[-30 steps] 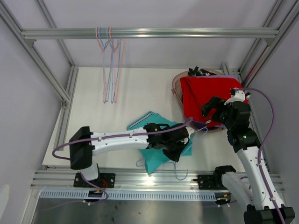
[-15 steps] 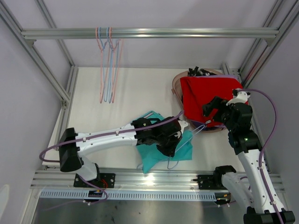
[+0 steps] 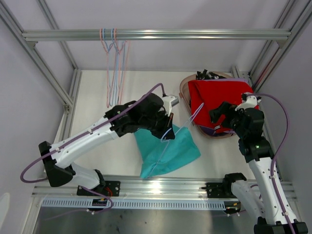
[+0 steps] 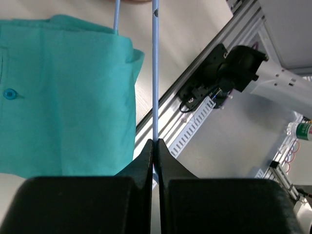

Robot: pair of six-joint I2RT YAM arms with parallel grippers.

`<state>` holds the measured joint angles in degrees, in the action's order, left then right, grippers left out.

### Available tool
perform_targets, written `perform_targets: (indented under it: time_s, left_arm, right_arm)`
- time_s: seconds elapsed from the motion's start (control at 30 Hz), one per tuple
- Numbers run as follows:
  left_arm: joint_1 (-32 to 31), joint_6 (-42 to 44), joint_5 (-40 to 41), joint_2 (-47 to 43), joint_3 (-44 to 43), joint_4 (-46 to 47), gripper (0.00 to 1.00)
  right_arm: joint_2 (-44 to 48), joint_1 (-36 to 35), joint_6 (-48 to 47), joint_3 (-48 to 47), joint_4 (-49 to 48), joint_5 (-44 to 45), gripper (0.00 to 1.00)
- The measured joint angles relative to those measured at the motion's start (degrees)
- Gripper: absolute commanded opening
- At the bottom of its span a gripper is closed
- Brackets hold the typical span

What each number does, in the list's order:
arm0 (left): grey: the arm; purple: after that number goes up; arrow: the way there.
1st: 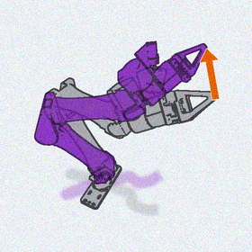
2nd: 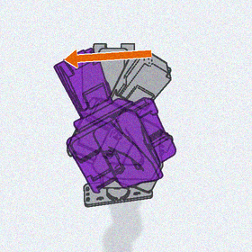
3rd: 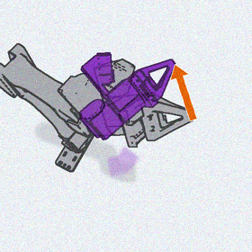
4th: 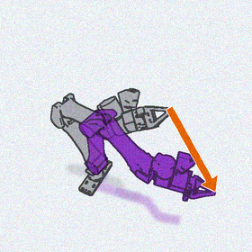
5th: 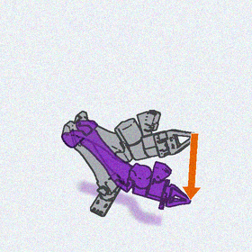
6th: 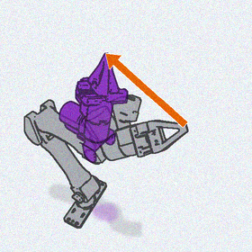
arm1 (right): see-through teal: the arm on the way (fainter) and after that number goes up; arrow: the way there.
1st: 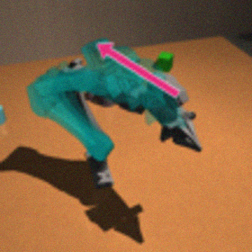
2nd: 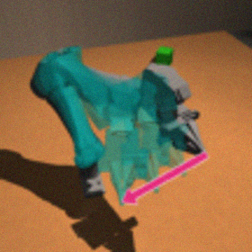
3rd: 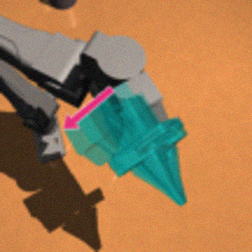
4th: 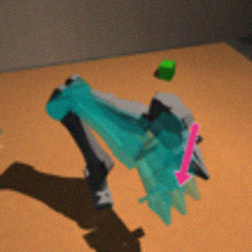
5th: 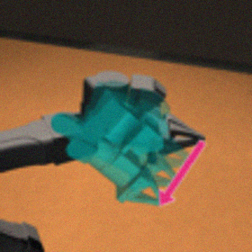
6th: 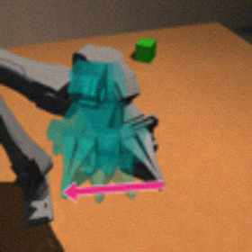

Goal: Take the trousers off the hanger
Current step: Pick up the hanger from the corner of the board.

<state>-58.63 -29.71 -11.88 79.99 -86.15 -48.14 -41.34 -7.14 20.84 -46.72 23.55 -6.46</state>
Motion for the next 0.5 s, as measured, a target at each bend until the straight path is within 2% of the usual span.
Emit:
perform_targets:
  time_s: [0.3, 0.5]
  left_arm:
    - [4.81, 0.20, -1.33, 0.81, -3.85, -0.07, 0.00]
    - [8.70, 0.15, -2.36, 3.15, -7.13, 0.17, 0.00]
  right_arm:
    - [5.05, -5.20, -1.16, 0.59, -4.22, -9.77, 0.99]
    - [7.37, -12.26, -1.53, 0.90, -9.11, -17.68, 0.99]
